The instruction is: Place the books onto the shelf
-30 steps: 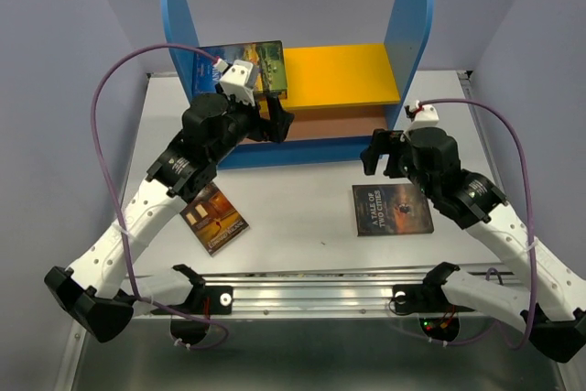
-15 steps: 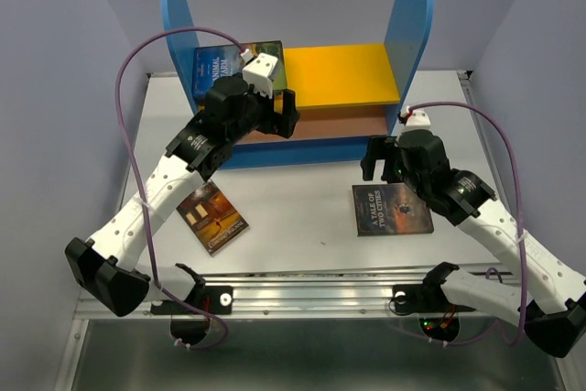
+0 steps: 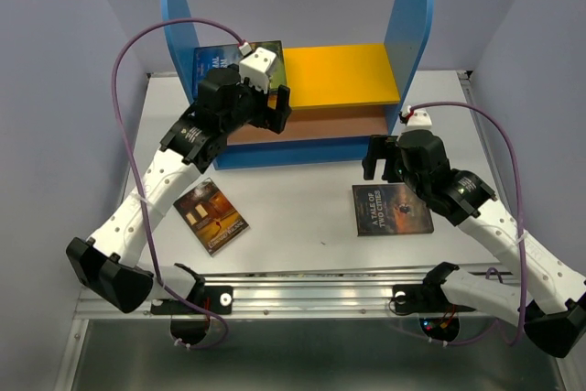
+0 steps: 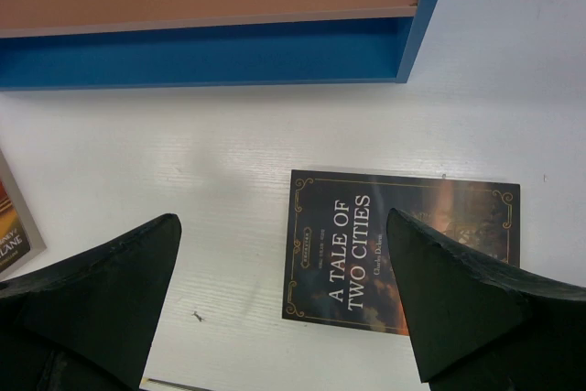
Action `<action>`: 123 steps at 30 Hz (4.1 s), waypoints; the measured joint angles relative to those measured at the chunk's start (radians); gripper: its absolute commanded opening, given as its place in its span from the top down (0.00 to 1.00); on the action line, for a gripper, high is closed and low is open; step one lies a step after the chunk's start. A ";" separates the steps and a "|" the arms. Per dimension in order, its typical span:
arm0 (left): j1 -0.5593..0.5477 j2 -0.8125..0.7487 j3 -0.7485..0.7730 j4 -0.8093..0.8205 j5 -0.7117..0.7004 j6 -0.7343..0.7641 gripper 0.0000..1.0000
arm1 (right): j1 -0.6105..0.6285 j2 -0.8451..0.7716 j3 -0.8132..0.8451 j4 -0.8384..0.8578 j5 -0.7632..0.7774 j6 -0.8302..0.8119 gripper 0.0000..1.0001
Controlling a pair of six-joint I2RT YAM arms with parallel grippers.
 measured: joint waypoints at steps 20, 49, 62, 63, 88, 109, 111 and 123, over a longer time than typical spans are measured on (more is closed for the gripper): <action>0.089 -0.092 -0.074 0.016 0.090 -0.005 0.01 | 0.000 -0.013 -0.001 -0.035 0.014 0.037 0.00; -0.529 -0.253 -0.859 0.460 -0.009 -0.827 0.01 | -0.767 0.219 -0.457 0.174 -0.253 0.189 0.00; -0.598 -0.164 -0.860 0.522 -0.090 -0.901 0.01 | -0.564 -0.056 -0.676 0.308 -0.547 0.261 0.00; -0.598 -0.172 -0.869 0.535 -0.098 -0.913 0.01 | -0.480 -0.078 -0.690 0.315 -0.558 0.293 0.00; -0.472 0.154 -0.823 0.529 -0.213 -1.220 0.03 | -0.108 0.216 -0.328 0.201 -0.201 0.183 0.00; -0.460 0.335 -0.649 0.421 -0.232 -1.433 0.40 | -0.304 0.373 -0.439 0.480 -0.656 -0.015 0.04; -0.460 0.343 -0.639 0.403 -0.235 -1.444 0.45 | -0.304 0.341 -0.451 0.475 -0.711 -0.017 0.10; -0.457 0.343 -0.639 0.364 -0.246 -1.486 0.51 | -0.313 0.153 -0.437 0.467 -0.964 0.005 0.33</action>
